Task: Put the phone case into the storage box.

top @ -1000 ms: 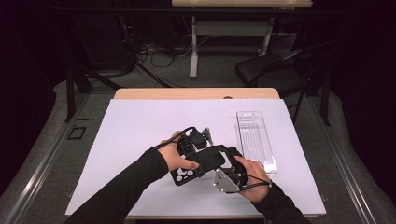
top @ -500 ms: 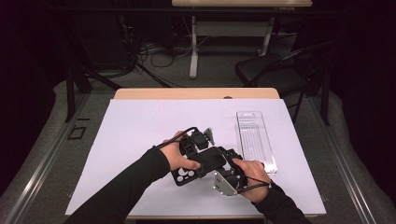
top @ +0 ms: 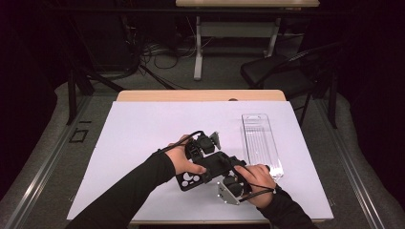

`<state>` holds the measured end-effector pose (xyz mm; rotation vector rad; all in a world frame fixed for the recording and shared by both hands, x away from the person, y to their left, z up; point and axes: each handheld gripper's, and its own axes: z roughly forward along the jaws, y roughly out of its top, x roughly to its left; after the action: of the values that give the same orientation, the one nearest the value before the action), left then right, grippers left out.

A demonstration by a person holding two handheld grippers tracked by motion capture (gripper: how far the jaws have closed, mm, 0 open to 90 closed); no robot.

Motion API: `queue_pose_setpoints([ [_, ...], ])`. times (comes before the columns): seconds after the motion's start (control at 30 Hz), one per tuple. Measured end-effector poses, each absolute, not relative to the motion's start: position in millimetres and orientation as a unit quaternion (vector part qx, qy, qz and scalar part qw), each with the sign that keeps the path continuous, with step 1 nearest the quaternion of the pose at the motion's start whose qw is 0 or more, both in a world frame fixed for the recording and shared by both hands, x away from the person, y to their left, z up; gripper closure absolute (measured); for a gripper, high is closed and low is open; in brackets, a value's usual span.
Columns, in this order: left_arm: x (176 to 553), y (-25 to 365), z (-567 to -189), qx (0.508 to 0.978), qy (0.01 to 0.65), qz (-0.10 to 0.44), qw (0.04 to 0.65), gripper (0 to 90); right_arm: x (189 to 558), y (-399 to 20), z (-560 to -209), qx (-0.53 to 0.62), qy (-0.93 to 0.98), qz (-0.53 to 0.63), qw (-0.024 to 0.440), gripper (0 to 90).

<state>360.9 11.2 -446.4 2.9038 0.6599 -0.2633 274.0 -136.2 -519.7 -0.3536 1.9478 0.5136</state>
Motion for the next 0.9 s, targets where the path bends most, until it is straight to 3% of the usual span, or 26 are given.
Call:
queue_pose_setpoints([
  [0.9, 359.3, 6.6, -448.5, 0.970, 0.213, -0.092, 0.075, 14.4, 268.6, -133.0, -524.0, -0.184, 0.799, 0.177, 0.545, 60.2],
])
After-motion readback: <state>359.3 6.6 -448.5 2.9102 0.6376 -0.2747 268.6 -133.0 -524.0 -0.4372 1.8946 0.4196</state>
